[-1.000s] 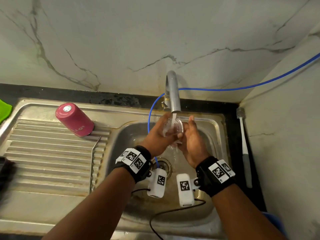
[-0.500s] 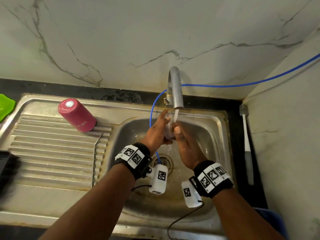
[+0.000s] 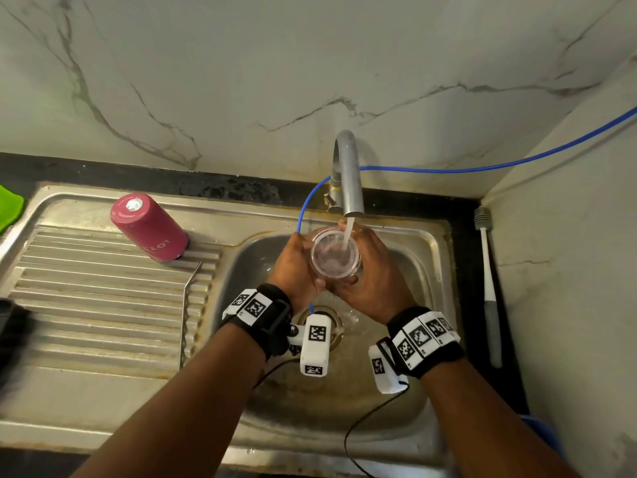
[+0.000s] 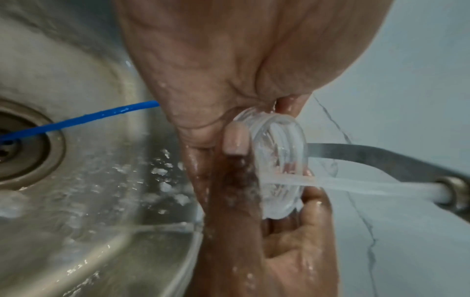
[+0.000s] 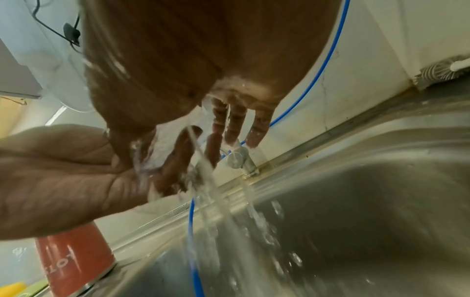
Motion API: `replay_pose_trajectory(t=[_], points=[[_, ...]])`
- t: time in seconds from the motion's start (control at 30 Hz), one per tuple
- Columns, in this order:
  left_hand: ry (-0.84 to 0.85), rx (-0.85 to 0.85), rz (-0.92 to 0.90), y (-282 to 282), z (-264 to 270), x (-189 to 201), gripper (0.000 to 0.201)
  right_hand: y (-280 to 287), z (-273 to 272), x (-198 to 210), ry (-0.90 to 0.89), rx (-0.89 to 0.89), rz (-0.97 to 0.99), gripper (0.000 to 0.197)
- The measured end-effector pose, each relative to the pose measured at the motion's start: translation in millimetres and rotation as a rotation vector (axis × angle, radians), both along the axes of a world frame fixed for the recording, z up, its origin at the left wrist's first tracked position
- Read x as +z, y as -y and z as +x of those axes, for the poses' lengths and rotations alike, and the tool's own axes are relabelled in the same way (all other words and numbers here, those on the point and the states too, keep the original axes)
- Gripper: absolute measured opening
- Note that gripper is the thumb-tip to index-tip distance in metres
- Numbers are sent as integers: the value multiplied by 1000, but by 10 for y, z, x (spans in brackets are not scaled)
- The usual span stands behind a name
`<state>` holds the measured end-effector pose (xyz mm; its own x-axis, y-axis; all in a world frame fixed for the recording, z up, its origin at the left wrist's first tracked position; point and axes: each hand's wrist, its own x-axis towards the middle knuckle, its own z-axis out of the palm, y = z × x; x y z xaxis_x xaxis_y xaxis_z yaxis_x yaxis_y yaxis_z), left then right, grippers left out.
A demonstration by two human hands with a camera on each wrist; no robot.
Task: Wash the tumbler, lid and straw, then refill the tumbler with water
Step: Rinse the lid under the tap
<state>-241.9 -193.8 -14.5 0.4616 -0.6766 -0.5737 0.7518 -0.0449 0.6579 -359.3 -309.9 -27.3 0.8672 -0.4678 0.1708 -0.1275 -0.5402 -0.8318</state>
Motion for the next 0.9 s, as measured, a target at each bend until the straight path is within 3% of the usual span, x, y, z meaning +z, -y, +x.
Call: replay_pose_trajectory(t=[0.1,0.3,0.4,0.5,0.67,0.77,0.83,0.9], points=[[-27,-29,12,-6,-44,-41,54,-12,37,8,-13,16,-2,97],[-48,-91,109,-48,-102,-117,51,65,29,69,-157,12,-5,80],[-9,-128,155,-79,-84,-138,59,156,56,104,-114,-151,-12,76],[30,-103,178,-126,-42,-156,61,127,122,133,-153,-86,34,72],[98,-102,185,-162,25,-151,53,88,146,-16,-144,-141,94,75],[161,-115,181,-186,13,-149,44,11,157,-17,-235,-217,336,58],[235,-150,181,-179,-4,-147,36,-27,179,37,-383,-229,608,51],[335,-190,172,-154,-17,-154,28,-70,191,70,-451,-174,954,68]])
